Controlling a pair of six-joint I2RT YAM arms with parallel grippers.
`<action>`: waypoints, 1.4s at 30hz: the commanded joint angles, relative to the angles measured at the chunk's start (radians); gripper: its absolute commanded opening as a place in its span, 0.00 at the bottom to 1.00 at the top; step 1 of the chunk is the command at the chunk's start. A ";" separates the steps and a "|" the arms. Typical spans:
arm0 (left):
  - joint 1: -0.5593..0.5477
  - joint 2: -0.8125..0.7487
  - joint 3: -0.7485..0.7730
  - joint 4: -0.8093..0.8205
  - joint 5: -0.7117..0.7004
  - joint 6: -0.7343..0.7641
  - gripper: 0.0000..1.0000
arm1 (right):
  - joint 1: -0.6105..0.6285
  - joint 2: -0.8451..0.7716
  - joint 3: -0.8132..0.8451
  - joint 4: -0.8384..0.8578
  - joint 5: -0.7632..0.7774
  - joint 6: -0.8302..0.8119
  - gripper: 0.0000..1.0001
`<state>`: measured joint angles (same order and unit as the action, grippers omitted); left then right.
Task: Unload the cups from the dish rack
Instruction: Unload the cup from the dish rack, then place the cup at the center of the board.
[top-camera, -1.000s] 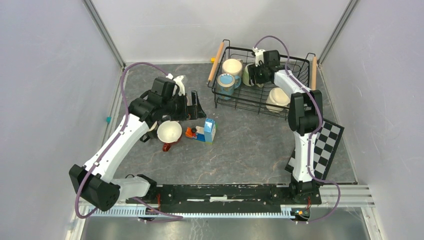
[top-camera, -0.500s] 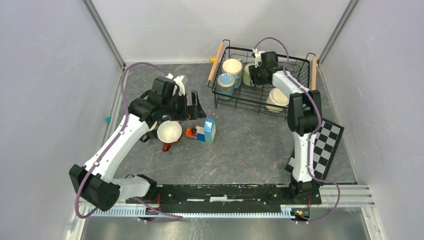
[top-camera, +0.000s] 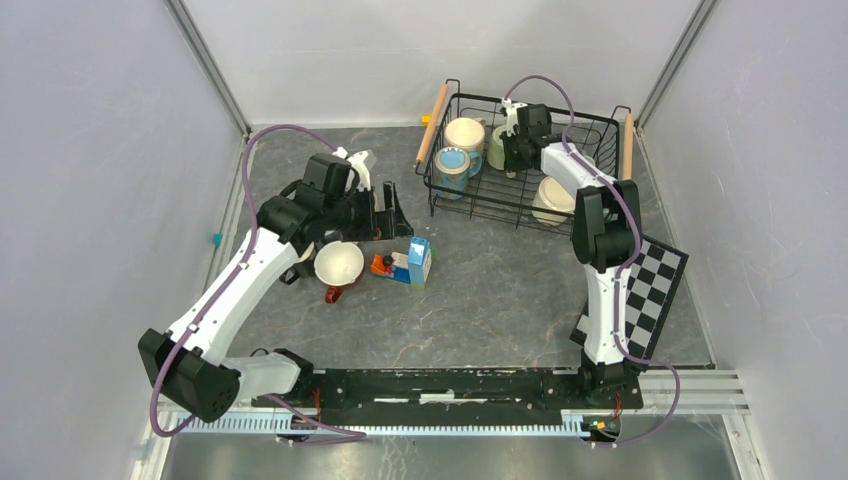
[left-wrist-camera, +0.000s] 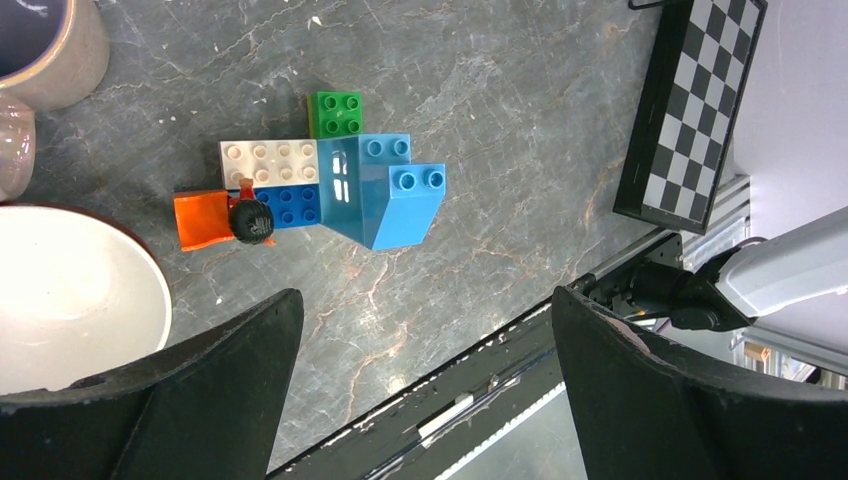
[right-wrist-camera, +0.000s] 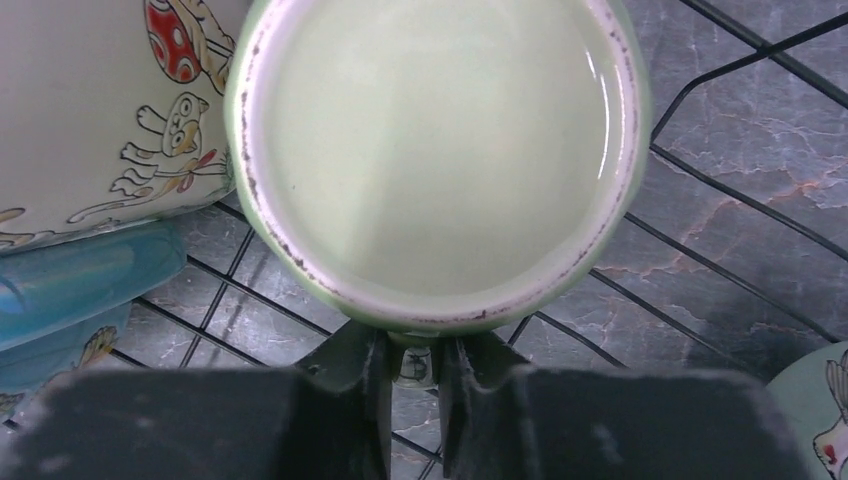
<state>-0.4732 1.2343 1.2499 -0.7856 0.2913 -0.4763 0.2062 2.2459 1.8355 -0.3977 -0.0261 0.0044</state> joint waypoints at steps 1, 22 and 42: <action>-0.002 -0.004 0.015 0.049 0.032 -0.004 1.00 | 0.004 -0.059 -0.009 0.034 0.020 0.003 0.01; -0.002 -0.031 -0.076 0.362 0.065 -0.269 1.00 | 0.006 -0.291 -0.014 -0.030 0.151 0.116 0.00; -0.002 0.069 -0.042 0.699 0.082 -0.488 1.00 | 0.085 -0.604 -0.115 -0.110 0.105 0.205 0.00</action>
<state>-0.4732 1.2621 1.1770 -0.2188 0.3454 -0.8803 0.2470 1.7538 1.7012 -0.5846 0.1135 0.1829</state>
